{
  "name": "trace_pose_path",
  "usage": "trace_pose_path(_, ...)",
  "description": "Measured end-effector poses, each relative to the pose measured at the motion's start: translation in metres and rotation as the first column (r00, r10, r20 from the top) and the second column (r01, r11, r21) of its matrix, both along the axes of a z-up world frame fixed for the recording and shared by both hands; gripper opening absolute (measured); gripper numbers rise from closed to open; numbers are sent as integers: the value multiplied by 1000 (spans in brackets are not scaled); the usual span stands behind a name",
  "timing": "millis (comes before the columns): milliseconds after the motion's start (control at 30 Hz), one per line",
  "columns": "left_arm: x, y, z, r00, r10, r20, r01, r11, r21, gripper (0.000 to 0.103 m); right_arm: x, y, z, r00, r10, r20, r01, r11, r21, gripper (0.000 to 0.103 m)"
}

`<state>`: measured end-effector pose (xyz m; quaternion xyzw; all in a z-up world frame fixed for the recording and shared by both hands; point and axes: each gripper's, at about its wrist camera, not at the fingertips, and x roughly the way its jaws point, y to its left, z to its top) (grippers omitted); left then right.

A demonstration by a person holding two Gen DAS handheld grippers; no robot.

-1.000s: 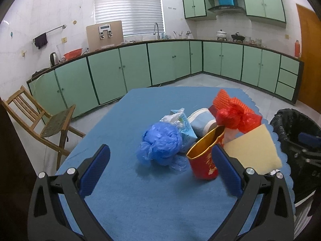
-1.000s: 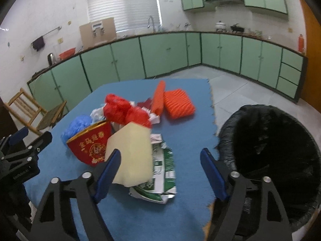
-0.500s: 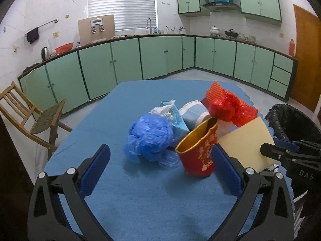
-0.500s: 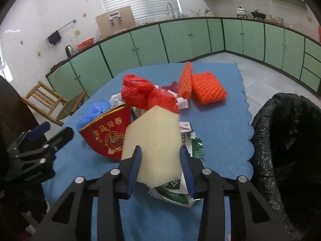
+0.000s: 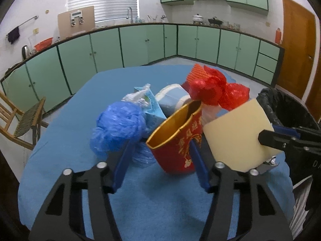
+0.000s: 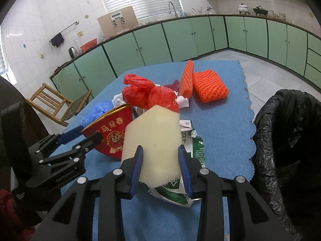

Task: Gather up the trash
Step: 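Grasp the red paper cup with the left gripper while the right grasps the cream sponge, then carry the red cup and cream sponge over the bin and release both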

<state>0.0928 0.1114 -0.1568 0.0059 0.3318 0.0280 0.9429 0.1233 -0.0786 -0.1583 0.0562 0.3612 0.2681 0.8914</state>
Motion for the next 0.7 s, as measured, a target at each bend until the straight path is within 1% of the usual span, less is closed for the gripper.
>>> trace_pose_path(33, 1, -1, -1, 1000, -7, -4, 7, 1000, 1, 48, 0, 0, 0, 1000, 1, -1, -1, 1000, 0, 35)
trace_pose_path(67, 1, -1, -3, 1000, -14, -8, 14, 1000, 3, 46, 1, 0, 0, 1000, 3, -2, -3, 1000, -2, 35)
trace_pose_path(233, 4, -6, -6, 999, -46, -9, 46, 999, 6, 41, 1, 1, 0, 1000, 3, -5, -3, 1000, -2, 35)
trace_pose_path(267, 5, -7, -6, 999, -51, -11, 51, 999, 6, 37, 0, 1, 1, 1000, 3, -5, -3, 1000, -1, 35)
trace_pose_path(300, 6, -8, -7, 998, -61, -14, 61, 998, 1, 36, 0, 1, 1, 1000, 3, -6, -3, 1000, -1, 35)
trace_pose_path(433, 8, -10, -5, 996, -89, -13, 88, 996, -21, 29, 1, 1, 1, 1000, 2, -9, -2, 1000, 2, 35)
trace_pose_path(500, 7, -10, -3, 995, -100, -9, 99, 995, -33, 18, 1, 0, 1, 1000, 7, -13, -7, 1000, 6, 35)
trace_pose_path(533, 7, -10, -3, 995, -102, -9, 102, 994, -36, 10, 1, 1, 3, 1000, 9, -13, -9, 1000, 9, 35)
trace_pose_path(700, 1, -7, 7, 996, -89, 11, 90, 995, -51, 9, -3, 1, 11, 1000, 20, 12, -20, 1000, 8, 34)
